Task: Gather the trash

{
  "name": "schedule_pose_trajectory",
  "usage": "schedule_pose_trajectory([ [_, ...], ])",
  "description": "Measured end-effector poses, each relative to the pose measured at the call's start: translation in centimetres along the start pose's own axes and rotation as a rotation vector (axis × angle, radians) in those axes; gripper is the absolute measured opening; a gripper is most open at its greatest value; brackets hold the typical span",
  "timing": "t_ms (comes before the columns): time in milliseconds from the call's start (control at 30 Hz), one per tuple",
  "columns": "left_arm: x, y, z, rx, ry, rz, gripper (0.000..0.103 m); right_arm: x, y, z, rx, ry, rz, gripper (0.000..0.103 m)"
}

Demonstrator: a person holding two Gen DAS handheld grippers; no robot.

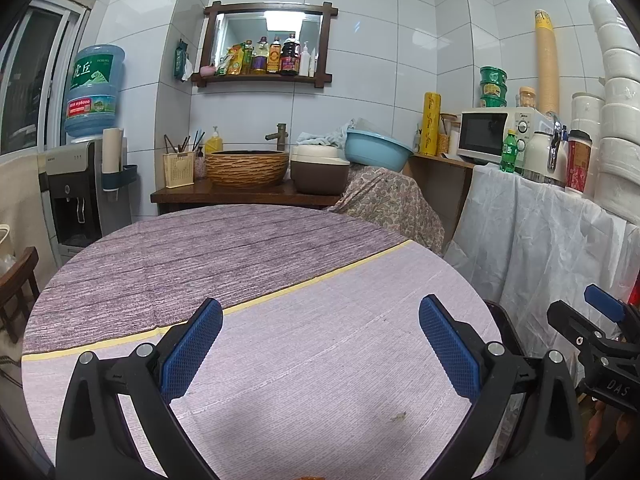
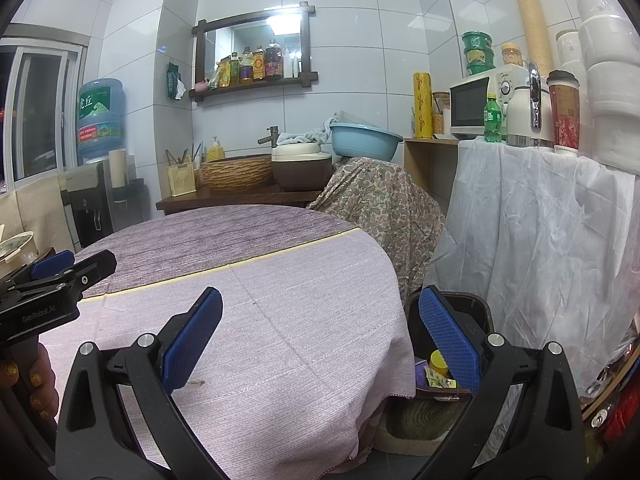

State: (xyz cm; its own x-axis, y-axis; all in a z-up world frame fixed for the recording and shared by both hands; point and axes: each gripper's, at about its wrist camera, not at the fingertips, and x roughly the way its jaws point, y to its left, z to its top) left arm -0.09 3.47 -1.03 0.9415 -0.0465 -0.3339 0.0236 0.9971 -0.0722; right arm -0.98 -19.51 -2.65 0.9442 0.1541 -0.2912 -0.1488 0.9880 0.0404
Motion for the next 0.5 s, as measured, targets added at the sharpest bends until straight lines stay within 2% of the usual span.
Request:
schedule_pose_trajectory([
  [500,0.00,0.06,0.04,0.004,0.000,-0.001,0.098,0.03,0.01,0.03,-0.001,0.001,0.000,0.097],
])
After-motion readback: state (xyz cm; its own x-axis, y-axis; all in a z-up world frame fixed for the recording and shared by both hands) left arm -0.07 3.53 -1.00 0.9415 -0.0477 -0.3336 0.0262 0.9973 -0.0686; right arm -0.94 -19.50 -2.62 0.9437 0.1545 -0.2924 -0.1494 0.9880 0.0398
